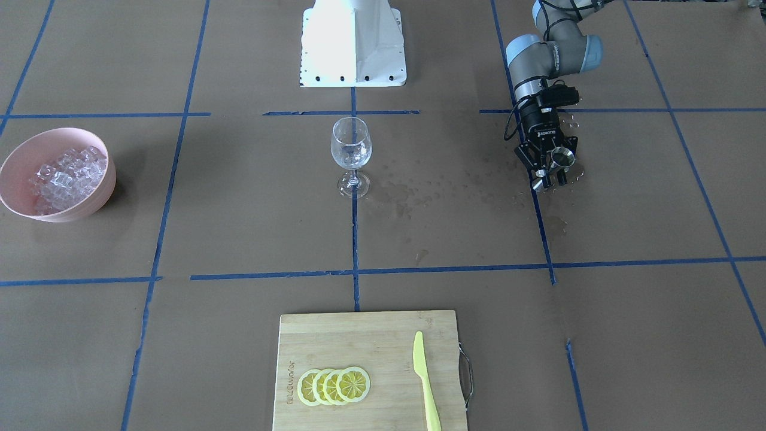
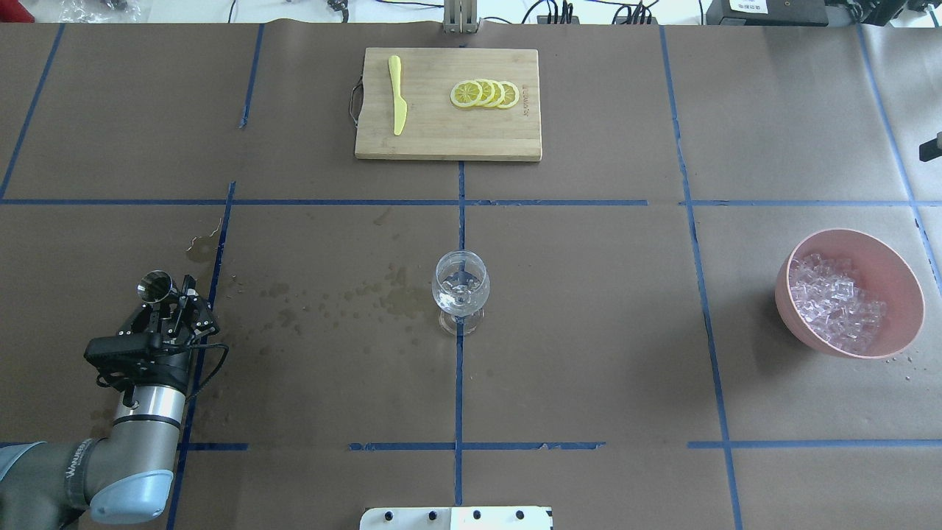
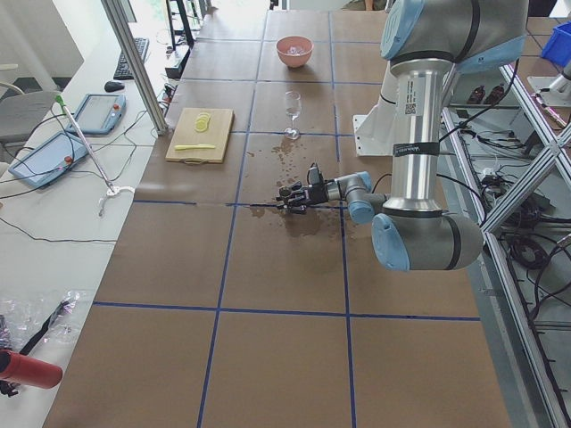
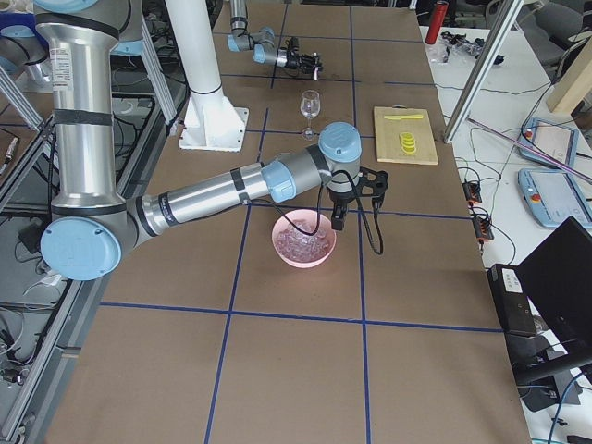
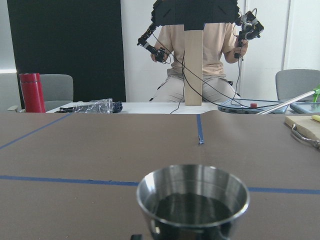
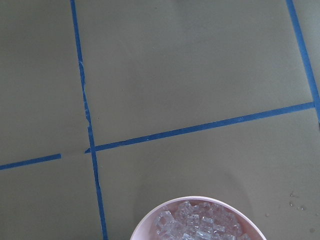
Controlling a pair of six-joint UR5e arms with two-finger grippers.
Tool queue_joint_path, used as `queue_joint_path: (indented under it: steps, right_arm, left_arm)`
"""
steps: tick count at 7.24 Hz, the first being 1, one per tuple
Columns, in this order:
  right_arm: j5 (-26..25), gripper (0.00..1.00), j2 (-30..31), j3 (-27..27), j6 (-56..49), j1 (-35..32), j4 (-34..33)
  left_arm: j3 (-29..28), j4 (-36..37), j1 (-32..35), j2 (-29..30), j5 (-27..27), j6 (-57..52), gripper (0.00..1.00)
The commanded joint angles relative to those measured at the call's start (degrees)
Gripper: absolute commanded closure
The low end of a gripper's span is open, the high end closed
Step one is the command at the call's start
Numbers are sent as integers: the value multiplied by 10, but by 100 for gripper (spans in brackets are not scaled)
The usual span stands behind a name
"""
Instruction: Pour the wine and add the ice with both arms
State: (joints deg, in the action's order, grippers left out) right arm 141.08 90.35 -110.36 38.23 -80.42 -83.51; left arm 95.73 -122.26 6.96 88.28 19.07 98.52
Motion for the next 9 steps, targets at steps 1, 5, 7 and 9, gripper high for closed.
queue_joint_path:
  steps: [1,5,7,9]
  right_arm:
    - [1,0,0,0,0,0,0]
    - [2,0,0,-4,0,0,1]
    - [2,0,4,-14,0,0,1]
    - [-23,0,7,-38,19,19,2]
  left_arm:
    - [7,-1,1,0,1,0,100]
    - [77,-9,6,-3,3,-49,100]
    - [122,-27,13,4,4,-112,100]
    - [130,-123,23,9,5,-206,100]
